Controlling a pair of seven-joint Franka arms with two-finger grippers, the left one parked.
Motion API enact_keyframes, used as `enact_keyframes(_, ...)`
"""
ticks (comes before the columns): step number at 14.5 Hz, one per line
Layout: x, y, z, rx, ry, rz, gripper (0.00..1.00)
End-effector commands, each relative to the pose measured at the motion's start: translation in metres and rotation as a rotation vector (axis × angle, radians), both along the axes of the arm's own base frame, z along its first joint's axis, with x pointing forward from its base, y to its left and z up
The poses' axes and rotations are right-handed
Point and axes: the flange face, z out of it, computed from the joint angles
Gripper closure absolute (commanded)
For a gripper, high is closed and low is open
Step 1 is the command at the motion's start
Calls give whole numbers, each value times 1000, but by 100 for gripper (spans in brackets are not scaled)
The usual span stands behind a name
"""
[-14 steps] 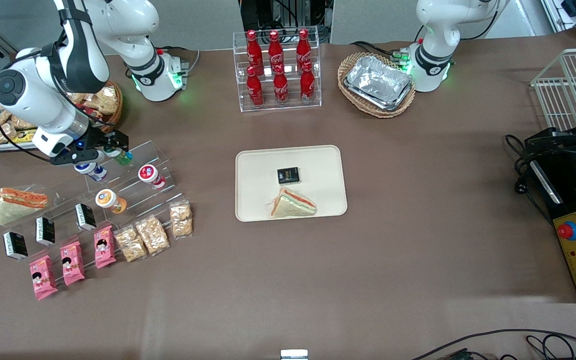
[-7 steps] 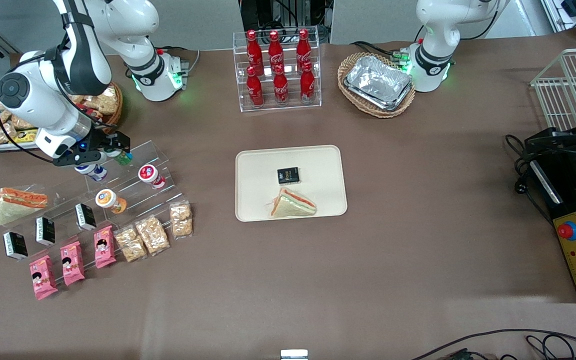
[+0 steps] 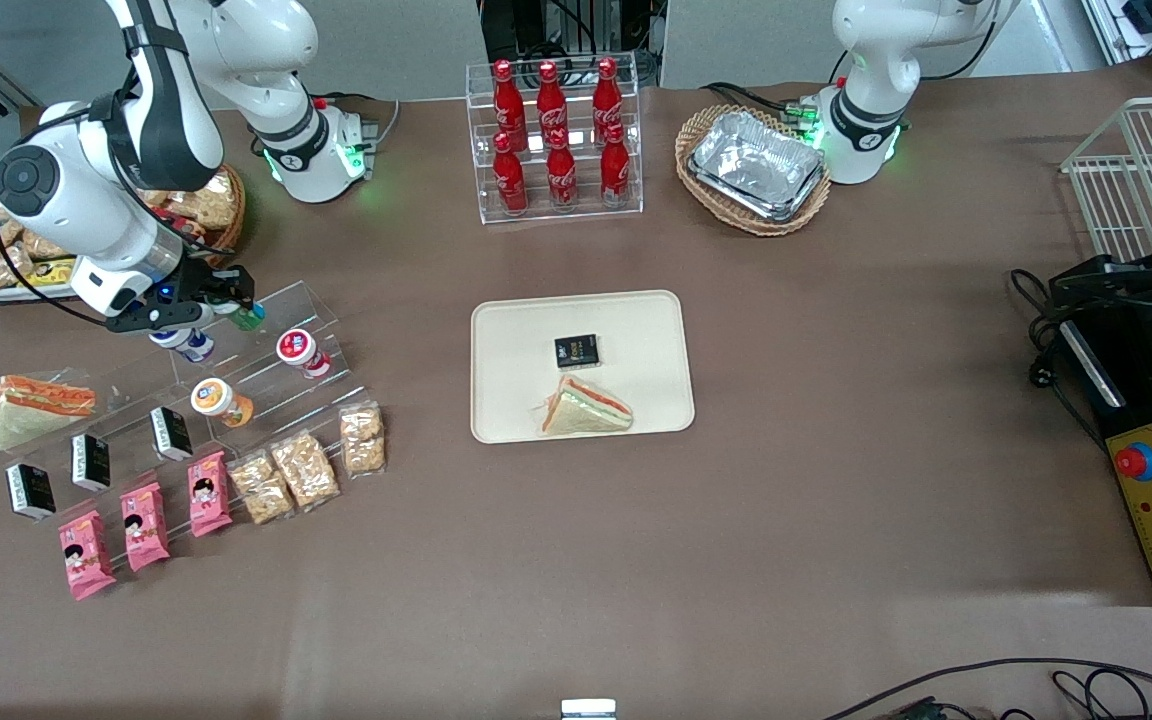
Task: Place green gum on tray
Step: 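Lift the green gum bottle and carry it over the cream tray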
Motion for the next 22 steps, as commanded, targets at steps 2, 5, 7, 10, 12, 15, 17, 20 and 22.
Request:
enact_keyframes(2,0,0,-1,-11,-10,-6,73)
enact_keyframes(5,1,0,7,-11,-18,-4,80)
enact_keyframes(7,3,1,29,-10,-13,-1,81)
enact_keyframes(10,12,1,80,-8,27,1,81)
enact_keyframes(12,18,2,119,-5,37,3,81)
enact_keyframes(15,27,7,172,2,42,9,81)
enact_keyframes(17,29,28,187,14,26,22,81)
enact_keyframes(20,26,99,201,2,7,-47,81)
enact_keyframes(22,25,155,203,2,9,-108,81)
